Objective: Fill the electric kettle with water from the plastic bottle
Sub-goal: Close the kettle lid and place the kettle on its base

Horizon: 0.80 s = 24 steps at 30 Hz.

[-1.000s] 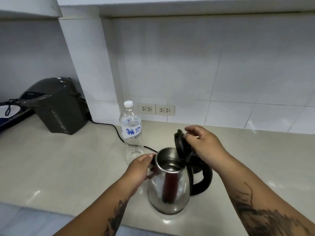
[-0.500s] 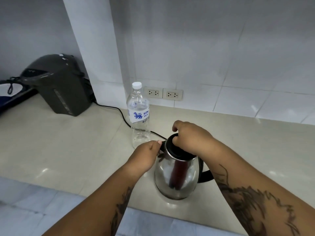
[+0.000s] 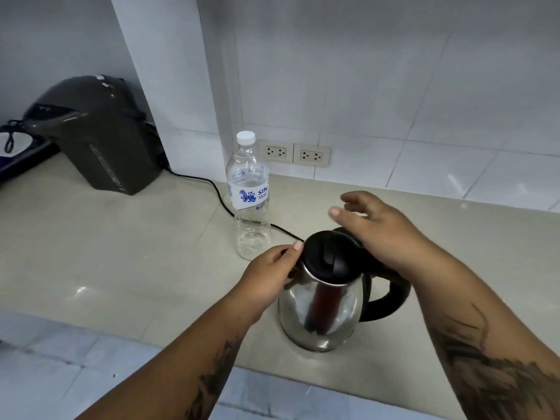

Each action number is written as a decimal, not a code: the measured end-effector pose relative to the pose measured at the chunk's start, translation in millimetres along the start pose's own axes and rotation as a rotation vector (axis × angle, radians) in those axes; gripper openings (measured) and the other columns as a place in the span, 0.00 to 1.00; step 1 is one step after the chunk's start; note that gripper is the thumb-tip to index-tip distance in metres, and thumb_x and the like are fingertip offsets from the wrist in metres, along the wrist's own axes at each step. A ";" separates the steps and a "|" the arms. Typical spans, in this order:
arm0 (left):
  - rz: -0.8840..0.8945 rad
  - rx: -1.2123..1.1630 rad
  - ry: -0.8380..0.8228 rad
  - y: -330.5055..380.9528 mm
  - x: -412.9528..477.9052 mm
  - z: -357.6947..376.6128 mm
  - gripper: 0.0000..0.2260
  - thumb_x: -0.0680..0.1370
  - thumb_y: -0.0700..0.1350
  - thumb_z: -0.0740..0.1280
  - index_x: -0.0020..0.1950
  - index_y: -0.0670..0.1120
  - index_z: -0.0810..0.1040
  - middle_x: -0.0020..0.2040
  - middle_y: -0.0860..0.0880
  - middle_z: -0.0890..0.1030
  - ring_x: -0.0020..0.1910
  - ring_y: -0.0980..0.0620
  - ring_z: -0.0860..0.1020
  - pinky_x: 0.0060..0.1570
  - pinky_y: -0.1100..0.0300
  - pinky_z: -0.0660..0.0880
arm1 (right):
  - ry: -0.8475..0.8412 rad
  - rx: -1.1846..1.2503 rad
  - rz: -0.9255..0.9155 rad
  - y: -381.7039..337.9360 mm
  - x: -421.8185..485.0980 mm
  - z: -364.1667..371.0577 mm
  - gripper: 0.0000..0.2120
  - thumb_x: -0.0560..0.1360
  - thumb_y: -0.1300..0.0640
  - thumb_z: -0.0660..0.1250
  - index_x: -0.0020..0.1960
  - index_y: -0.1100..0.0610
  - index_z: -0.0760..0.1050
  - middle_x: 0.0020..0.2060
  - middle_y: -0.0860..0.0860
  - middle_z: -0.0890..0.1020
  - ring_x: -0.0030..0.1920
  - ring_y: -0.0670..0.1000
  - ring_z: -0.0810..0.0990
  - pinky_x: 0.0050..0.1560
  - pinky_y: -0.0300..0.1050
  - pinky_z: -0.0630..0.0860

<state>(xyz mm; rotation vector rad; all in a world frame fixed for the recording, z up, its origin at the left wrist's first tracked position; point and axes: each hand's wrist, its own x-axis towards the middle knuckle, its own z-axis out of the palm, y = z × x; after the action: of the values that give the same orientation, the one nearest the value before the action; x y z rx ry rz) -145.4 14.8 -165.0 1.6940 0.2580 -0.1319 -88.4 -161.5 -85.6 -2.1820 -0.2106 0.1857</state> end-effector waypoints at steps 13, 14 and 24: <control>0.020 -0.195 0.250 -13.0 7.3 35.3 0.12 0.82 0.50 0.56 0.57 0.56 0.79 0.54 0.55 0.83 0.55 0.59 0.79 0.51 0.63 0.73 | 0.239 0.259 0.130 104.4 -24.1 6.6 0.32 0.82 0.41 0.44 0.43 0.63 0.77 0.30 0.57 0.78 0.26 0.41 0.72 0.29 0.30 0.66; 0.033 -0.204 0.286 -11.9 7.6 38.3 0.12 0.82 0.49 0.55 0.55 0.56 0.79 0.53 0.55 0.82 0.53 0.60 0.79 0.50 0.63 0.72 | 0.265 0.286 0.125 105.9 -22.1 8.9 0.33 0.82 0.41 0.44 0.42 0.65 0.77 0.28 0.56 0.76 0.25 0.41 0.71 0.28 0.29 0.65; 0.064 -0.226 0.366 12.4 27.2 54.5 0.13 0.82 0.49 0.55 0.49 0.54 0.80 0.40 0.64 0.82 0.41 0.69 0.79 0.42 0.69 0.72 | 0.455 0.410 0.183 102.0 -12.1 -0.8 0.35 0.80 0.36 0.47 0.33 0.63 0.75 0.24 0.57 0.74 0.21 0.45 0.68 0.30 0.42 0.64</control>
<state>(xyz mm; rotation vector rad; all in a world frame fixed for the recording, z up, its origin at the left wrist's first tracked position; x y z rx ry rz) -112.7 -38.0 -167.2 1.4911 0.4724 0.2500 -91.6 -223.3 -167.6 -1.7752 0.2648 -0.1562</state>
